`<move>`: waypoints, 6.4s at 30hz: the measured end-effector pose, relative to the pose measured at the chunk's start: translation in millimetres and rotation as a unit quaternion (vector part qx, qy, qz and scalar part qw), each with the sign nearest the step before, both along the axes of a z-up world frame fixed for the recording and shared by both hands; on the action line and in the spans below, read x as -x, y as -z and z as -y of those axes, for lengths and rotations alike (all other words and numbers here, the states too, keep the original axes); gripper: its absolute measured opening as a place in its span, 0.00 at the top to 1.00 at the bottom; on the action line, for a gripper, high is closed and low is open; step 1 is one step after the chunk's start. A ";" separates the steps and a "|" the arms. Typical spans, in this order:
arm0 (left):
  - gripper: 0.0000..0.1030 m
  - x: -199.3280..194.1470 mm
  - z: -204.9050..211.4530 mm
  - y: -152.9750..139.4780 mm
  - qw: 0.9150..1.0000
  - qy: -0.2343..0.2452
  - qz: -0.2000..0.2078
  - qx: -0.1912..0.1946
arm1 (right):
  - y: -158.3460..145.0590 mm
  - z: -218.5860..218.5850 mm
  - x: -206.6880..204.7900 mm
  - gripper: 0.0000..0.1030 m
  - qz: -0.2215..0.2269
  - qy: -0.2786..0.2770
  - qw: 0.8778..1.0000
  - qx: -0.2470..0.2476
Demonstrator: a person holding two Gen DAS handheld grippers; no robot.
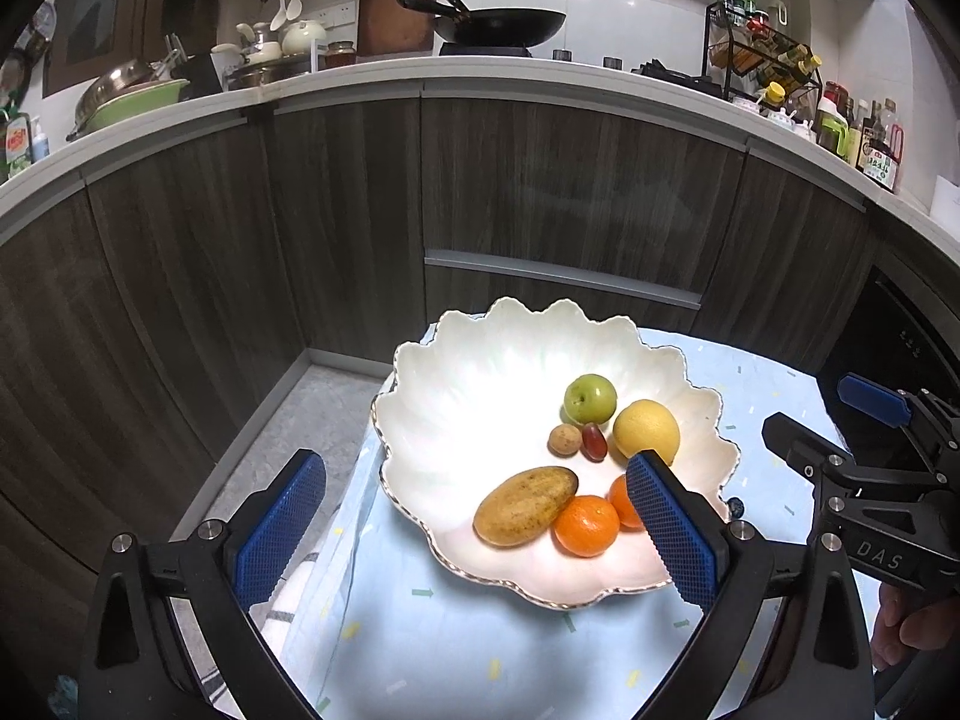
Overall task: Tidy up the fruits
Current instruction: 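Withdraw both open tools from the bowl toward the blueberry and brown fruit, then grasp the small brown fruit with the left tool while the right tool grasps the blueberry, then carry the brown fruit and blueberry over the bowl and release both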
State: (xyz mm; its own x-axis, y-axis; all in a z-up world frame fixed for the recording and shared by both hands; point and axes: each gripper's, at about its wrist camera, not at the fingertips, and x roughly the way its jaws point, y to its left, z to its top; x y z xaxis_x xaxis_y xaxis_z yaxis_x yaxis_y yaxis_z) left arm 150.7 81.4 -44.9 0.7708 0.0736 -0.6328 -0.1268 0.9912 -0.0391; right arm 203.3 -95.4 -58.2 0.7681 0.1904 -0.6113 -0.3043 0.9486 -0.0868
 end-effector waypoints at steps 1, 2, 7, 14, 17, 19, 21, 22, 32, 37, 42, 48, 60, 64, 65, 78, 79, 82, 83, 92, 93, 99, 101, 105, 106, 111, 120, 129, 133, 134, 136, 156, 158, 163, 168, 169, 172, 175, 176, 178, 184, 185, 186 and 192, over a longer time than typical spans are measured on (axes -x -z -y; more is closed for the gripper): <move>0.01 1.7 1.9 -0.3 1.000 -0.001 0.000 0.000 | 0.1 2.3 1.7 0.17 0.000 0.002 1.000 -0.002; 0.01 3.4 4.3 -0.5 1.000 -0.001 0.000 -0.001 | 0.3 4.1 2.9 0.17 0.000 0.003 1.000 -0.003; 0.01 9.0 16.7 -0.4 1.000 0.002 -0.002 0.000 | 1.3 17.1 9.2 0.17 -0.001 0.012 1.000 -0.011; 0.01 15.4 38.8 2.1 1.000 0.002 -0.004 0.000 | 4.7 39.0 18.4 0.17 -0.002 0.022 1.000 -0.016; 0.01 19.8 49.7 4.3 1.000 0.000 -0.005 0.007 | 4.8 48.6 21.7 0.17 -0.001 0.022 1.000 -0.014; 0.01 22.0 57.1 6.4 1.000 0.002 -0.005 0.006 | 3.9 56.4 24.6 0.17 0.001 0.021 1.000 -0.015; 0.01 23.2 65.5 9.0 1.000 0.002 -0.008 0.007 | 3.9 63.0 27.0 0.17 0.000 0.019 1.000 -0.016; 0.01 23.6 68.1 10.2 1.000 0.003 -0.009 0.009 | 4.4 66.3 28.2 0.17 0.000 0.017 1.000 -0.016; 0.01 31.5 105.8 23.3 1.000 0.011 -0.012 -0.013 | 20.9 88.9 36.3 0.17 -0.001 -0.024 1.000 0.001; 0.01 34.0 125.6 30.1 0.999 0.019 -0.013 -0.030 | 33.5 99.4 33.9 0.17 -0.011 -0.049 0.999 0.012; 0.01 36.6 147.3 38.6 0.998 0.035 -0.012 -0.046 | 46.1 112.7 28.1 0.18 -0.023 -0.066 0.997 0.015; 0.02 32.7 170.4 52.0 0.998 0.037 -0.019 -0.052 | 62.1 123.9 16.5 0.20 -0.039 -0.097 0.994 0.019; 0.09 8.4 195.4 86.0 0.998 0.015 -0.038 -0.051 | 90.1 127.9 -18.2 0.33 -0.071 -0.176 0.981 0.027; 0.18 -2.1 200.8 98.3 0.997 0.016 -0.049 -0.051 | 98.5 124.9 -28.4 0.41 -0.077 -0.202 0.976 0.036; 0.22 -5.4 202.3 101.8 0.997 0.018 -0.052 -0.050 | 101.1 124.3 -31.6 0.42 -0.079 -0.208 0.974 0.039; 0.41 -27.3 211.3 130.1 0.995 0.047 -0.080 -0.033 | 126.0 105.9 -53.1 0.58 -0.106 -0.293 0.949 0.055; 0.42 -29.4 211.1 131.8 0.995 0.049 -0.083 -0.032 | 126.9 103.9 -53.9 0.60 -0.106 -0.298 0.947 0.056; 0.49 -34.9 209.6 135.8 0.994 0.053 -0.091 -0.026 | 128.5 100.3 -56.2 0.60 -0.107 -0.307 0.944 0.055; 0.53 -35.9 209.3 136.9 0.994 0.054 -0.093 -0.025 | 129.0 99.2 -57.3 0.60 -0.108 -0.311 0.943 0.055; 0.60 -43.0 209.6 144.0 0.992 0.062 -0.109 -0.010 | 133.6 85.2 -63.2 0.62 -0.107 -0.334 0.935 0.055; 0.60 -43.4 209.6 144.6 0.992 0.063 -0.110 -0.009 | 135.0 83.1 -63.5 0.66 -0.109 -0.337 0.934 0.055; 0.68 -44.3 208.1 144.7 0.992 0.065 -0.110 -0.002 | 142.8 79.0 -63.5 0.78 -0.117 -0.344 0.930 0.055; 0.74 -44.8 208.3 144.6 0.992 0.068 -0.109 0.000 | 142.8 79.9 -64.4 0.78 -0.118 -0.344 0.930 0.052; 0.77 -44.7 206.5 144.5 0.992 0.070 -0.108 0.006 | 142.5 80.6 -63.5 0.79 -0.117 -0.341 0.931 0.050; 0.77 -44.6 206.0 144.3 0.992 0.070 -0.108 0.007 | 142.2 81.0 -63.0 0.79 -0.117 -0.340 0.932 0.049; 0.78 -42.4 204.5 143.5 0.991 0.072 -0.109 0.007 | 139.1 82.3 -60.0 0.79 -0.115 -0.333 0.935 0.047; 0.78 -32.2 202.1 126.9 0.993 0.079 -0.093 0.003 | 121.7 88.0 -44.0 0.79 -0.111 -0.309 0.943 0.049; 0.78 -14.2 194.8 105.2 0.994 0.082 -0.078 -0.003 | 94.5 88.2 -20.1 0.79 -0.095 -0.281 0.954 0.046; 0.78 -6.8 188.8 94.6 0.994 0.081 -0.073 -0.002 | 82.1 85.2 -8.5 0.79 -0.087 -0.272 0.958 0.040; 0.78 -4.5 187.7 91.6 0.994 0.082 -0.071 -0.002 | 78.7 84.7 -5.4 0.79 -0.084 -0.268 0.959 0.038; 0.78 -0.3 184.5 85.8 0.994 0.082 -0.067 -0.002 | 73.2 84.0 -0.3 0.79 -0.081 -0.261 0.961 0.032; 0.78 27.4 135.3 37.1 0.997 0.073 -0.033 0.007 | 29.3 60.7 28.0 0.79 -0.047 -0.158 0.986 -0.035; 0.78 28.8 128.3 33.9 0.997 0.070 -0.030 0.007 | 26.6 54.3 29.4 0.79 -0.045 -0.152 0.987 -0.036; 0.78 28.8 108.1 28.4 0.998 0.062 -0.030 0.012 | 17.6 32.8 33.1 0.79 -0.038 -0.149 0.988 -0.026; 0.78 25.9 84.8 21.5 0.998 0.056 -0.026 0.014 | 8.6 16.1 30.8 0.79 -0.031 -0.125 0.991 -0.031; 0.78 24.6 79.3 20.0 0.998 0.053 -0.026 0.015 | 6.5 12.1 29.6 0.79 -0.030 -0.121 0.992 -0.032; 0.78 20.5 67.2 15.7 0.998 0.051 -0.023 0.016 | 0.5 2.5 26.8 0.79 -0.026 -0.112 0.993 -0.036; 0.78 14.7 53.2 10.8 0.999 0.046 -0.019 0.021 | -5.1 -7.1 24.8 0.79 -0.020 -0.103 0.994 -0.036; 0.78 12.3 47.8 8.7 0.999 0.044 -0.017 0.022 | -6.9 -10.8 23.6 0.79 -0.019 -0.099 0.994 -0.035; 0.78 9.2 40.5 6.5 0.999 0.042 -0.015 0.023 | -10.1 -17.1 21.9 0.79 -0.017 -0.095 0.995 -0.035; 0.78 -0.6 20.5 -2.2 0.999 0.041 -0.009 0.022 | -17.7 -30.6 14.5 0.79 -0.013 -0.074 0.997 -0.034; 0.78 -2.5 17.3 -3.4 0.999 0.042 -0.008 0.023 | -18.4 -32.6 12.7 0.79 -0.013 -0.070 0.997 -0.034; 0.78 -4.4 15.3 -4.1 0.999 0.043 -0.009 0.023 | -18.8 -34.3 10.6 0.79 -0.014 -0.067 0.997 -0.035; 0.78 -15.3 2.1 -8.0 0.999 0.044 -0.006 0.025 | -20.3 -42.7 -1.0 0.79 -0.015 -0.040 0.999 -0.033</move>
State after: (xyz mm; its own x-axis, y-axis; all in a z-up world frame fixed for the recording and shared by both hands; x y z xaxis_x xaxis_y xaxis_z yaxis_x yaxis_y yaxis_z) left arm 166.0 79.3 -36.9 0.7654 -0.0255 -0.6430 -0.0398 0.9954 -0.0869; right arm 204.3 -52.7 -37.9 0.7302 0.2915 -0.6179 -0.3815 0.9243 -0.0147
